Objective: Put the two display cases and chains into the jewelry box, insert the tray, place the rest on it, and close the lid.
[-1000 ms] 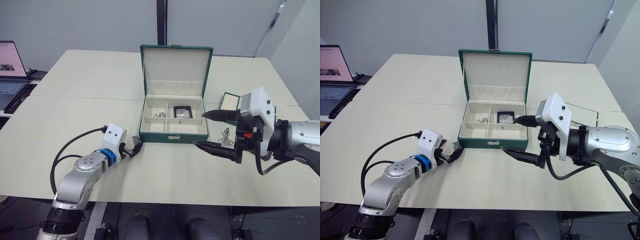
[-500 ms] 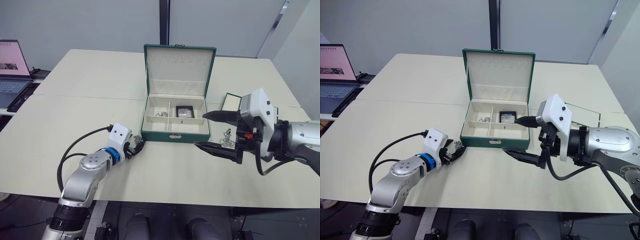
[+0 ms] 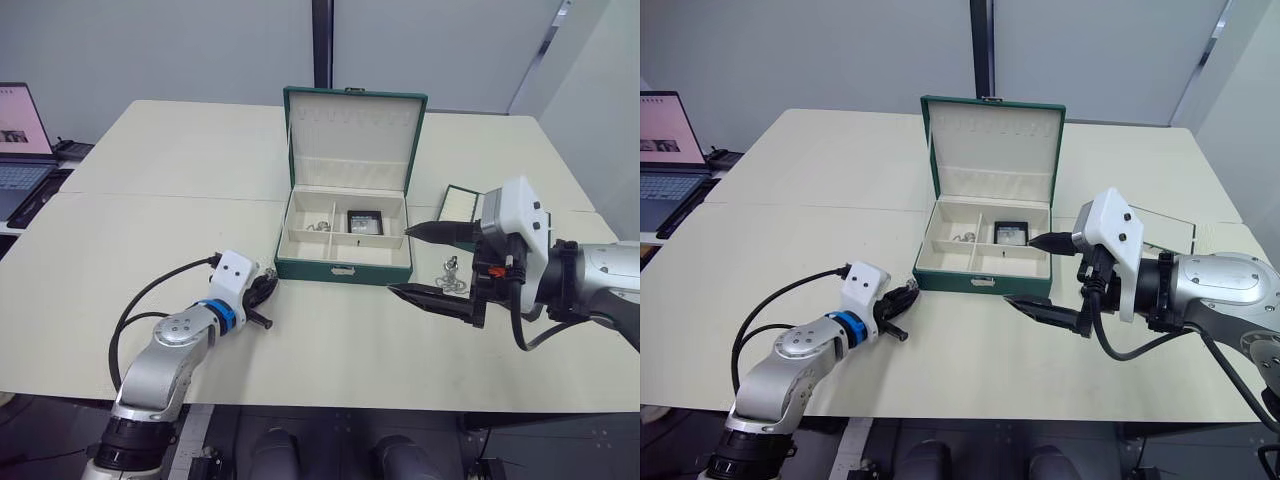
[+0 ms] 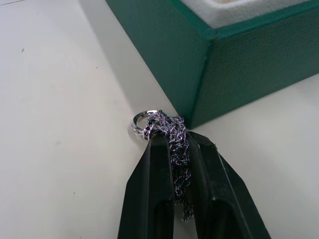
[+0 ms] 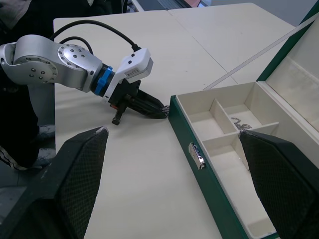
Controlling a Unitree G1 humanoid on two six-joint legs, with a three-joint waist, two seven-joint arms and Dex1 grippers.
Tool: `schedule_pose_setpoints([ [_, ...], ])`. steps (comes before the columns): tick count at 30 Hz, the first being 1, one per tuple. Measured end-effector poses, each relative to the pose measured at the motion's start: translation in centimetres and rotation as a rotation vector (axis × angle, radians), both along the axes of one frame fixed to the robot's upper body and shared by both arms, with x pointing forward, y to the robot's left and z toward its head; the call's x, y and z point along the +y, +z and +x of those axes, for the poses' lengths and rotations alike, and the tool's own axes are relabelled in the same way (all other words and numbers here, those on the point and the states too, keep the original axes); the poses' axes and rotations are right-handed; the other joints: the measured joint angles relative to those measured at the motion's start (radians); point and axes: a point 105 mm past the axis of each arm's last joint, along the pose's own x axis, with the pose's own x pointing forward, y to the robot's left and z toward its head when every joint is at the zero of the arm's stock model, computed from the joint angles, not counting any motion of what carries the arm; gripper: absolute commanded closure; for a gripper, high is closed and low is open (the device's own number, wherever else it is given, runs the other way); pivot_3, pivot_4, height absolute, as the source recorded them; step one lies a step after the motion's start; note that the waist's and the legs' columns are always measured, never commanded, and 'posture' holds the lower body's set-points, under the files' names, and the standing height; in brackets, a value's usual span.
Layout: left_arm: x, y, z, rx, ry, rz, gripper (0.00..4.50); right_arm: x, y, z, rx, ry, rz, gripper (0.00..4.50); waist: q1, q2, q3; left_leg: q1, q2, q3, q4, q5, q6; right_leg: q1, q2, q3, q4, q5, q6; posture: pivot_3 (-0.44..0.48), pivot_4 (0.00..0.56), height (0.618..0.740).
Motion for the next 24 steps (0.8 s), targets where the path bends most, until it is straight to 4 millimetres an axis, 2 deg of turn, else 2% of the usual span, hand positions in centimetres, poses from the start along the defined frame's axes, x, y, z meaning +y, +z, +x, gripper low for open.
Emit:
schedule_pose_setpoints([
  [7, 0.2, 0.2, -0.4, 0.002, 0.018, 0.005, 4.39, 0.0, -0.1, 0.0, 0.006, -0.001, 0.000, 0.00, 0.000, 0.000, 0.000, 0.000, 0.000, 0.000, 0.000, 0.000, 0.000, 0.000, 0.000, 0.000, 0.000, 0.000, 0.000, 0.000, 0.150, 0.740],
  [10, 0.9, 0.7, -0.7, 0.002, 0.051, 0.008, 4.39, 0.0, -0.1, 0.0, 0.006, -0.001, 0.000, 0.00, 0.001, 0.000, 0.000, -0.001, 0.000, 0.000, 0.000, 0.000, 0.000, -0.001, 0.000, 0.000, 0.000, 0.000, 0.000, 0.000, 0.150, 0.740],
  [16, 2.0, 4.2, -1.5, -0.069, 0.077, 0.036, 4.39, -0.3, 0.1, 0.0, 0.001, -0.003, 0.009, 0.00, 0.002, 0.000, 0.001, -0.001, 0.000, 0.000, 0.000, 0.000, 0.000, -0.001, 0.000, 0.000, 0.000, 0.000, 0.000, 0.000, 0.150, 0.740],
  [24, 1.9, 7.3, -2.8, -0.084, 0.056, 0.052, 4.39, -1.5, 0.2, 0.5, 0.028, -0.031, 0.023, 0.00, 0.002, -0.001, 0.001, -0.001, 0.000, 0.000, 0.000, 0.000, 0.000, -0.001, 0.000, 0.000, 0.000, 0.000, 0.000, 0.000, 0.150, 0.740],
])
